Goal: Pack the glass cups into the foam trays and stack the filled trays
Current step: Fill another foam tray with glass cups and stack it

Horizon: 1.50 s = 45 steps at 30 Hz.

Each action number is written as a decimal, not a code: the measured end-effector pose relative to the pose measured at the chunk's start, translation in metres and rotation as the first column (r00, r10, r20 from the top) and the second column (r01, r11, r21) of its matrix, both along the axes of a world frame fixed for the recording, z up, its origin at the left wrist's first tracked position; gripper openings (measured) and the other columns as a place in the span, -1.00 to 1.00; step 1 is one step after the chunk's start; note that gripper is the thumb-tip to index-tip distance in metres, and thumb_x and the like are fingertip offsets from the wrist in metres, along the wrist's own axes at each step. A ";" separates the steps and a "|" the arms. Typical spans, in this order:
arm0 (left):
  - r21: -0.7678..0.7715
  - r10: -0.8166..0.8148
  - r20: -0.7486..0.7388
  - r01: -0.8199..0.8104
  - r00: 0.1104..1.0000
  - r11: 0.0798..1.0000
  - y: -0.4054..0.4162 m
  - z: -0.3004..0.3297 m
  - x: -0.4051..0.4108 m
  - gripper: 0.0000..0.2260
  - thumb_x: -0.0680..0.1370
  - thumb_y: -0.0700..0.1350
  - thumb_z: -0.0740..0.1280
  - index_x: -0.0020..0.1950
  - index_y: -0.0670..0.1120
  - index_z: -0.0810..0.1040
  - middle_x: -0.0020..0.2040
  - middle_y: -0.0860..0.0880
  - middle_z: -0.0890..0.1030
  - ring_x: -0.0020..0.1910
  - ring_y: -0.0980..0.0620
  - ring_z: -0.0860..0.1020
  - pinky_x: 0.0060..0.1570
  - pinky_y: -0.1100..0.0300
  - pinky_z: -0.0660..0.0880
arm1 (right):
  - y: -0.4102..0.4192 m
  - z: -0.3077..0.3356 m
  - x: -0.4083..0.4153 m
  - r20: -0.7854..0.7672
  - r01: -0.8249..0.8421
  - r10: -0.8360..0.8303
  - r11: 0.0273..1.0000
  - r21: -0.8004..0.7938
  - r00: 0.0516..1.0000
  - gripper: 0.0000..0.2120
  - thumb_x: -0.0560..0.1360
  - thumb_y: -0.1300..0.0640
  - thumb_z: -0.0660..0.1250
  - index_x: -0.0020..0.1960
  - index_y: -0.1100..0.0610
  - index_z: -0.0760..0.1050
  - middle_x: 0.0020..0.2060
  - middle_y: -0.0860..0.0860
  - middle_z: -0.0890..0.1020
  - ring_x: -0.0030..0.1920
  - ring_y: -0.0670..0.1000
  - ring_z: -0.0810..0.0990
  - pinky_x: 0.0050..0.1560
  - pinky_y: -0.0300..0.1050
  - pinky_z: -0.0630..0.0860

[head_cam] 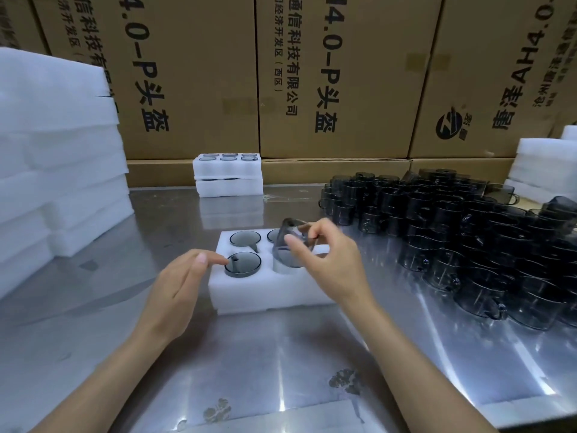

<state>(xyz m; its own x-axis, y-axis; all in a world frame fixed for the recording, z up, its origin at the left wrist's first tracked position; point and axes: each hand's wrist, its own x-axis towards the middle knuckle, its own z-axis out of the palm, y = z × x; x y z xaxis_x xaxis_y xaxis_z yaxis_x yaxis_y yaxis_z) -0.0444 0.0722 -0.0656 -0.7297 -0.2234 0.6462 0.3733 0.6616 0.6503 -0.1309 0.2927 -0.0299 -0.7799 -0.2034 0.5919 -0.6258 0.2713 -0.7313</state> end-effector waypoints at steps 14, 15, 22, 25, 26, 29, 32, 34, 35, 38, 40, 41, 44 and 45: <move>-0.485 0.095 -0.050 -0.108 0.994 0.868 0.033 0.015 0.011 -0.62 0.55 0.06 0.09 0.17 -0.06 0.57 0.16 0.13 0.56 0.17 0.10 0.48 0.14 0.12 0.36 | 0.006 -0.002 -0.006 0.144 -0.180 0.138 0.921 0.344 0.980 -0.55 0.51 -0.02 0.31 0.36 -0.13 0.32 0.22 -0.19 0.50 0.24 -0.07 0.45 0.27 0.04 0.40; -0.515 0.085 -0.051 -0.099 0.995 0.851 0.037 0.015 0.011 -0.62 0.55 0.06 0.10 0.19 -0.07 0.56 0.18 0.10 0.56 0.18 0.10 0.48 0.16 0.14 0.35 | 0.006 -0.001 -0.006 0.138 -0.177 0.136 0.918 0.354 0.981 -0.56 0.51 -0.03 0.31 0.36 -0.13 0.33 0.21 -0.19 0.50 0.23 -0.07 0.45 0.26 0.04 0.40; -0.618 0.070 0.023 -0.041 0.997 0.785 0.044 0.012 0.007 -0.51 0.55 0.10 0.11 0.42 -0.08 0.39 0.41 0.08 0.40 0.37 0.08 0.38 0.34 0.02 0.29 | 0.007 -0.001 -0.001 0.067 -0.122 0.103 0.904 0.410 0.992 -0.48 0.50 -0.11 0.30 0.43 -0.12 0.29 0.31 -0.20 0.46 0.32 -0.13 0.39 0.29 -0.14 0.35; -0.598 0.060 0.062 -0.011 0.996 0.802 0.046 0.014 0.003 -0.46 0.55 0.14 0.06 0.51 -0.02 0.23 0.50 0.14 0.23 0.48 0.14 0.20 0.45 0.09 0.07 | 0.010 -0.003 0.004 0.028 -0.120 0.119 0.905 0.407 0.992 -0.43 0.55 -0.12 0.21 0.50 -0.16 0.12 0.43 -0.32 0.23 0.39 -0.34 0.16 0.25 -0.41 0.14; -0.602 0.063 0.071 -0.007 0.995 0.798 0.048 0.015 0.002 -0.45 0.55 0.16 0.05 0.52 -0.01 0.20 0.51 0.15 0.20 0.50 0.15 0.15 0.46 0.10 0.02 | 0.010 -0.004 0.004 0.019 -0.124 0.127 0.902 0.413 0.992 -0.44 0.57 -0.11 0.18 0.51 -0.15 0.09 0.45 -0.34 0.17 0.37 -0.41 0.09 0.23 -0.49 0.06; -0.631 0.082 0.079 -0.014 0.993 0.776 0.051 0.015 -0.001 -0.45 0.55 0.18 0.01 0.51 0.00 0.22 0.50 0.15 0.20 0.50 0.17 0.11 0.47 0.07 -0.03 | 0.011 -0.004 0.005 -0.028 -0.088 0.120 0.850 0.519 0.992 -0.48 0.59 -0.10 0.12 0.51 -0.15 0.09 0.46 -0.34 0.12 0.33 -0.48 -0.01 0.18 -0.64 -0.08; -0.642 0.081 0.084 -0.008 0.993 0.766 0.051 0.015 -0.001 -0.46 0.55 0.18 0.01 0.48 0.00 0.29 0.46 0.17 0.28 0.50 0.15 0.13 0.47 0.06 -0.02 | 0.010 -0.005 0.005 -0.042 -0.064 0.105 0.826 0.560 0.994 -0.50 0.60 -0.11 0.10 0.51 -0.13 0.13 0.48 -0.30 0.14 0.41 -0.35 0.04 0.30 -0.43 0.01; -0.650 0.088 0.089 -0.009 0.992 0.760 0.051 0.015 -0.002 -0.45 0.54 0.19 -0.01 0.45 -0.01 0.35 0.42 0.20 0.32 0.49 0.15 0.14 0.47 0.11 -0.03 | 0.008 -0.005 0.005 -0.057 -0.031 0.087 0.772 0.635 0.995 -0.51 0.60 -0.11 0.06 0.52 -0.10 0.13 0.49 -0.25 0.15 0.45 -0.27 0.05 0.34 -0.32 0.06; -0.654 0.100 0.095 -0.014 0.990 0.756 0.052 0.015 -0.003 -0.44 0.53 0.20 -0.02 0.43 0.00 0.38 0.40 0.21 0.34 0.49 0.15 0.15 0.47 0.12 -0.03 | 0.007 -0.004 0.005 -0.064 -0.012 0.078 0.724 0.689 0.995 -0.52 0.61 -0.11 0.03 0.51 -0.08 0.13 0.49 -0.23 0.15 0.47 -0.23 0.05 0.36 -0.26 0.08; -0.653 0.127 0.096 -0.033 0.987 0.757 0.055 0.017 -0.006 -0.43 0.50 0.22 0.01 0.35 -0.02 0.50 0.34 0.16 0.46 0.44 0.09 0.28 0.42 0.10 0.07 | 0.004 -0.004 0.005 -0.051 -0.006 0.070 0.645 0.765 0.996 -0.53 0.62 -0.11 -0.02 0.51 -0.04 0.14 0.51 -0.17 0.14 0.50 -0.17 0.02 0.39 -0.17 0.10; -0.651 0.135 0.089 -0.045 0.987 0.758 0.056 0.018 -0.007 -0.46 0.50 0.20 0.04 0.29 -0.04 0.55 0.30 0.12 0.52 0.38 0.05 0.38 0.37 0.10 0.13 | 0.004 -0.005 0.006 -0.066 0.008 0.067 0.635 0.772 0.996 -0.52 0.63 -0.10 -0.04 0.52 -0.03 0.12 0.51 -0.17 0.12 0.50 -0.16 0.01 0.40 -0.15 0.09; -0.653 0.145 0.087 -0.053 0.986 0.756 0.057 0.018 -0.007 -0.48 0.50 0.19 0.05 0.28 -0.05 0.56 0.28 0.12 0.54 0.36 0.03 0.42 0.36 0.10 0.16 | 0.004 -0.005 0.006 -0.074 0.016 0.065 0.632 0.775 0.995 -0.52 0.63 -0.10 -0.05 0.52 -0.03 0.11 0.52 -0.16 0.11 0.51 -0.15 0.01 0.40 -0.14 0.08; -0.686 0.181 0.078 -0.079 0.980 0.723 0.058 0.014 -0.005 -0.51 0.52 0.15 0.08 0.28 -0.05 0.55 0.26 0.10 0.56 0.28 0.02 0.49 0.33 0.05 0.23 | 0.004 -0.007 0.007 -0.091 0.025 0.068 0.651 0.759 0.994 -0.52 0.63 -0.11 -0.05 0.52 -0.02 0.14 0.51 -0.14 0.16 0.50 -0.14 0.04 0.41 -0.13 0.06; -0.693 0.186 0.078 -0.080 0.979 0.716 0.058 0.013 -0.004 -0.52 0.52 0.14 0.07 0.30 -0.05 0.54 0.27 0.10 0.55 0.27 0.02 0.49 0.33 0.04 0.24 | 0.004 -0.007 0.007 -0.089 0.021 0.060 0.703 0.711 0.994 -0.53 0.63 -0.11 -0.03 0.49 -0.02 0.21 0.48 -0.12 0.25 0.48 -0.12 0.11 0.38 -0.14 0.09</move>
<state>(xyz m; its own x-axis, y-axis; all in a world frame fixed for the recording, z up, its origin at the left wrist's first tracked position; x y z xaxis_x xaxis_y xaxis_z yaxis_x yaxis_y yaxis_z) -0.0481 0.1307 -0.0531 -0.8164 0.1391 0.5605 0.1920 0.9807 0.0363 -0.1244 0.2964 -0.0371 -0.7176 -0.6091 0.3377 -0.6932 0.6714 -0.2621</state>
